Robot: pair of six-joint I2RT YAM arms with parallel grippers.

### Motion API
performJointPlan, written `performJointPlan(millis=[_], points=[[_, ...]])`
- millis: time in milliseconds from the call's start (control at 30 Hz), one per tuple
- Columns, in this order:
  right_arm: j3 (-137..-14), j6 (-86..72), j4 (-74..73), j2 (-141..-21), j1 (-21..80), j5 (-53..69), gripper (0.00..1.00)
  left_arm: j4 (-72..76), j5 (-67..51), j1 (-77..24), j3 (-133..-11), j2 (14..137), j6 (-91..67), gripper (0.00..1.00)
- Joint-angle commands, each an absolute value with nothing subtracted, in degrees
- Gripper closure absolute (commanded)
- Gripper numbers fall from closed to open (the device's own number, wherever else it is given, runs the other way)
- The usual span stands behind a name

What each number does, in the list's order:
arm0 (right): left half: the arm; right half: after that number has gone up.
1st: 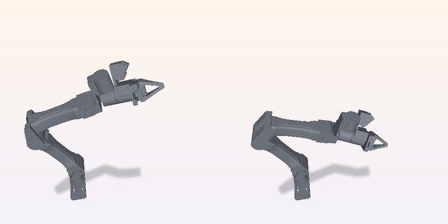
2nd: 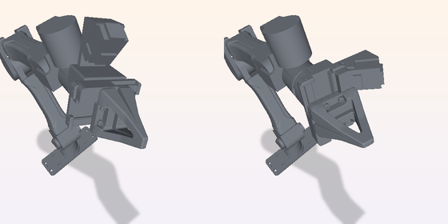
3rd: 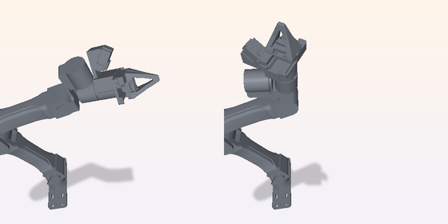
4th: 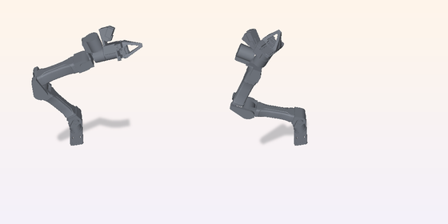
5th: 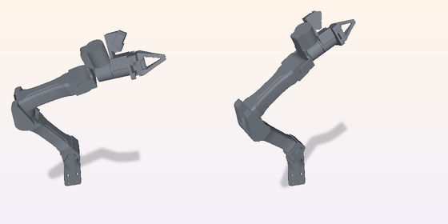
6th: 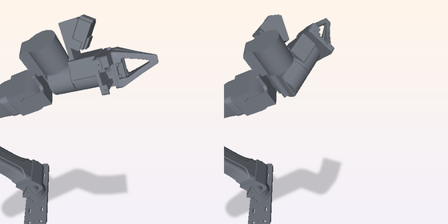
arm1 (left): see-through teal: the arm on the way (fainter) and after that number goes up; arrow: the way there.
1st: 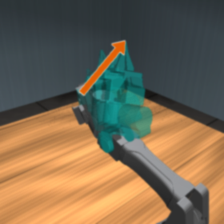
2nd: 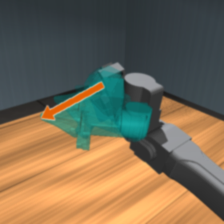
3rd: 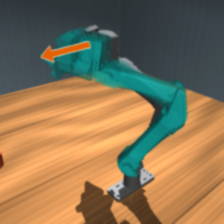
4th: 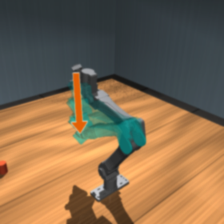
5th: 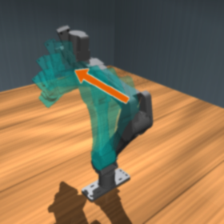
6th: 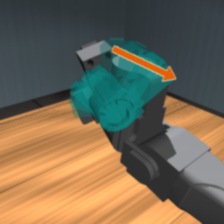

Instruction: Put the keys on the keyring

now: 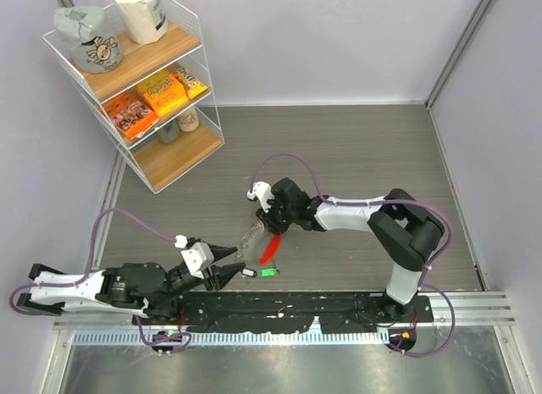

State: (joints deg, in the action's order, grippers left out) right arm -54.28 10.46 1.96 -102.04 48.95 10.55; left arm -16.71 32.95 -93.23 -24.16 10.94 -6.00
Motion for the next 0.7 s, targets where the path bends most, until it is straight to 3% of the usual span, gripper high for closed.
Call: performJointPlan(millis=[0,233,667], points=[[-55.46,10.02,1.67,-103.18,48.43,10.72,0.65,-15.73,33.40,-92.99,-25.31,11.42,-6.15,0.53],[-54.41,9.32,1.14,-101.52,47.99,11.25,0.94,-15.38,33.22,-92.99,-25.14,11.69,-6.68,0.53],[-49.84,5.63,-1.30,-87.38,49.30,12.91,0.94,-15.03,31.55,-92.99,-25.93,12.31,-7.12,0.53]])
